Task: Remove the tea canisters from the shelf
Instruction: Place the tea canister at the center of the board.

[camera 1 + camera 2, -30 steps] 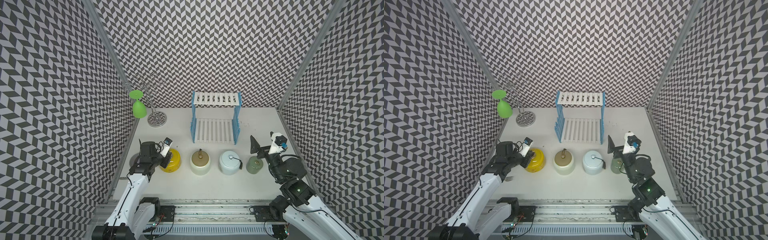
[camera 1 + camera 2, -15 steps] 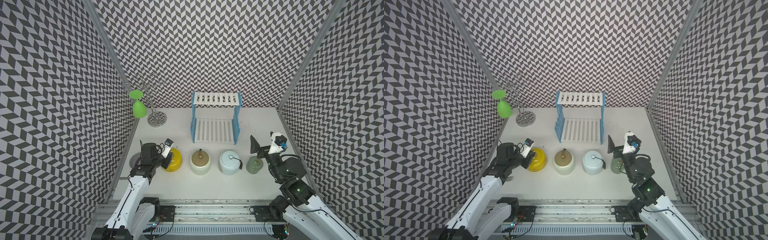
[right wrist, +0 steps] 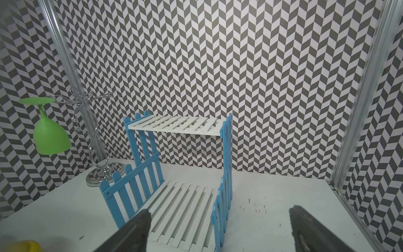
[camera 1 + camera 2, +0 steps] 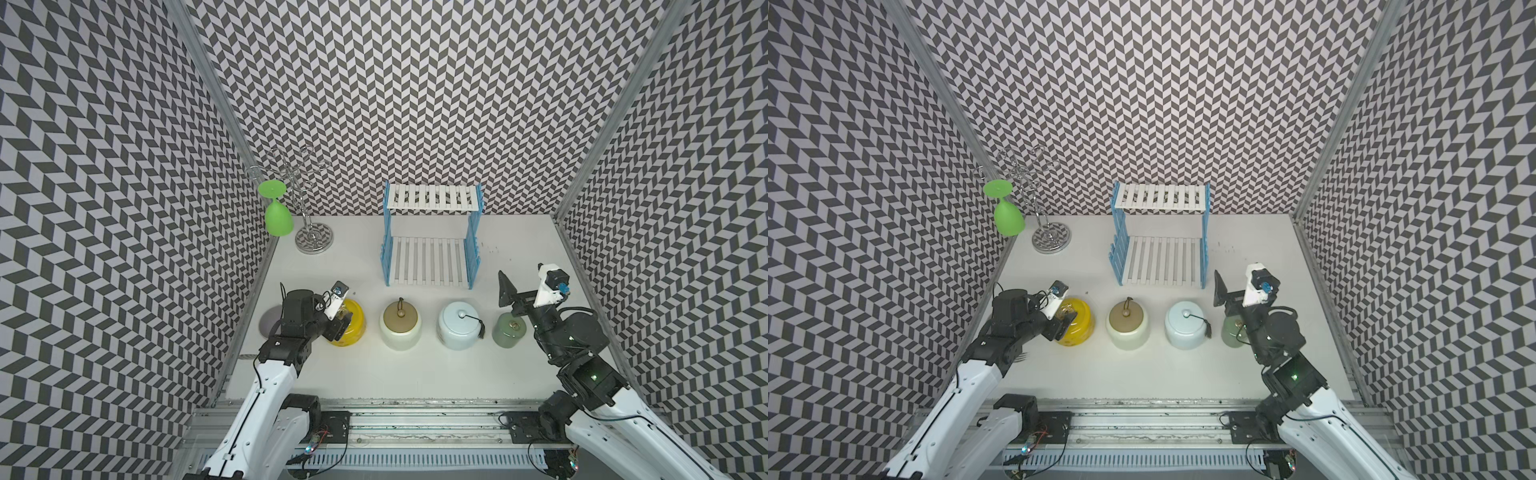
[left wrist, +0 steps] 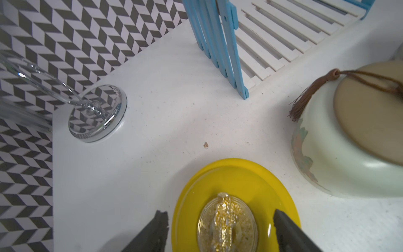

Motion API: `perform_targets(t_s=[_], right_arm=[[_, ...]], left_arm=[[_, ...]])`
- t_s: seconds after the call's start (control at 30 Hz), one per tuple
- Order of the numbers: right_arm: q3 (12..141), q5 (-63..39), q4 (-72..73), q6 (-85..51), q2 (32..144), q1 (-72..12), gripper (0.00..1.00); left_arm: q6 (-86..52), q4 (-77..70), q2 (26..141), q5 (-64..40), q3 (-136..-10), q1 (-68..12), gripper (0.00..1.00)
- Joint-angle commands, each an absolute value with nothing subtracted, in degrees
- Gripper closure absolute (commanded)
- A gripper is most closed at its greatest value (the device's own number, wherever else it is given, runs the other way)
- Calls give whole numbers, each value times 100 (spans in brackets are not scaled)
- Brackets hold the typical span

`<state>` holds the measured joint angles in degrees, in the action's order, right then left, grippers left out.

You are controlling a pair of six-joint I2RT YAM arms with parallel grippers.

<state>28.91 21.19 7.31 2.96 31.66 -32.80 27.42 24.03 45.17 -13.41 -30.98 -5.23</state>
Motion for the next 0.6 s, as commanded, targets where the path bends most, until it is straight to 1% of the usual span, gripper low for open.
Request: perform_targets(t_s=[0.0,0.17,0.33,0.57], right_arm=[[2918,2160,996,218,3224,-3245,0],[2980,2197,1029,139,3472,-3245,0],[3128,2394,1078,-164,3730,-3248,0],[3125,2631,1399,-368,4213,-3178,0]], left_arm=[[2590,2284,4438,-1348,-3438,-545,6],[2348,2142,4506,-1517,-3787,-545,0],[2062,1758,4731,-1618,-4026,-567,0],[1576,615,5117,-1066,-4058,-647,0]])
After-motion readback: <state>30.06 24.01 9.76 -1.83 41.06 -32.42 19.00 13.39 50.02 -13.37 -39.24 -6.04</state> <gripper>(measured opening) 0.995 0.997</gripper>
